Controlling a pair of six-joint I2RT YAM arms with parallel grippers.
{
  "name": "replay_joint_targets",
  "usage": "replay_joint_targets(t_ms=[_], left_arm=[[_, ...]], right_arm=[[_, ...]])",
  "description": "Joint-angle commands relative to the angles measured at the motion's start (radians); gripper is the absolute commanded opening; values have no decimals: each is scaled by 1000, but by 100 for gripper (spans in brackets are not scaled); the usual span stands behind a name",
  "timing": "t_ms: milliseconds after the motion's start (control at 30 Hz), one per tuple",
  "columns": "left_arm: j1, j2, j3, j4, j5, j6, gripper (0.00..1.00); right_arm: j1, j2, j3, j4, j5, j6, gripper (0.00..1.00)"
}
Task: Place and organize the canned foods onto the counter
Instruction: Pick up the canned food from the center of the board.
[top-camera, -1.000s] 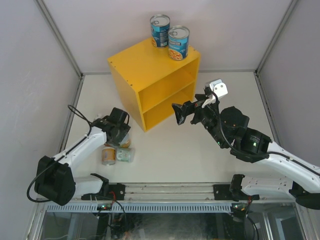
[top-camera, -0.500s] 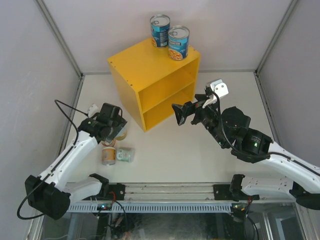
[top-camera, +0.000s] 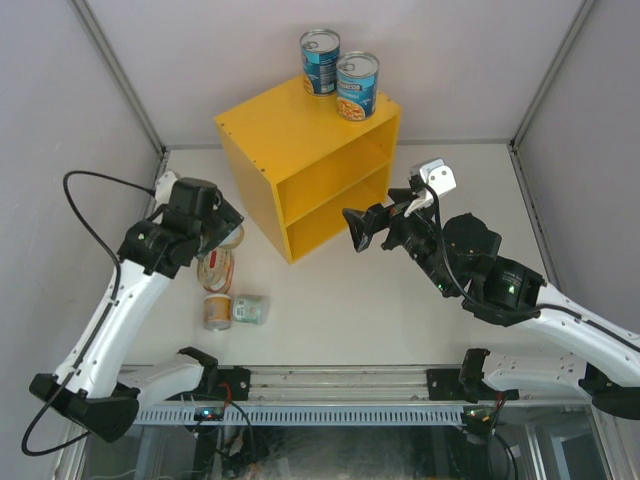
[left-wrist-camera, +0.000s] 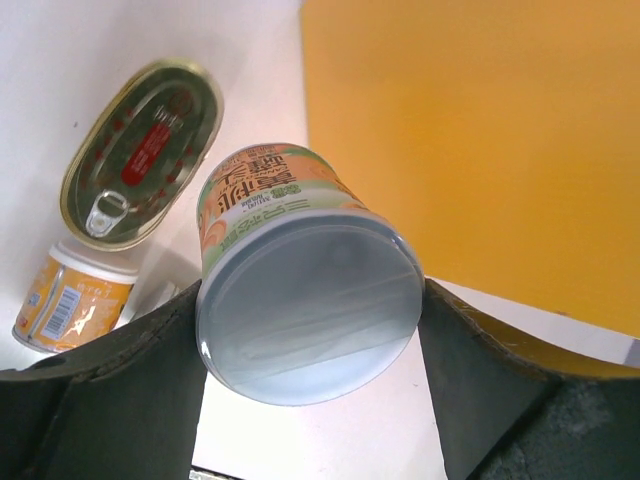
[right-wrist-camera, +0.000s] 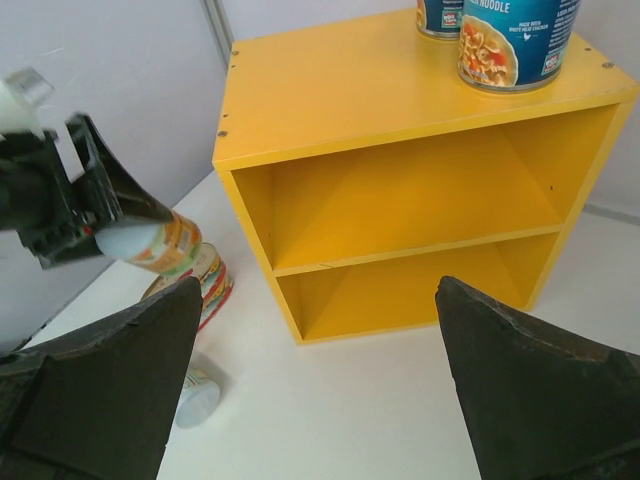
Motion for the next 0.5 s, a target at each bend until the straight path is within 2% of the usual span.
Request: replay_joint_targets(t_ms=[0, 467], left_arm=[[-15, 35, 259, 11, -47, 116, 0], [-49, 277, 819, -151, -64, 262, 0]], right_arm=[[5, -4, 32, 28, 5, 3, 100], [11, 39, 77, 36, 13, -14, 100]])
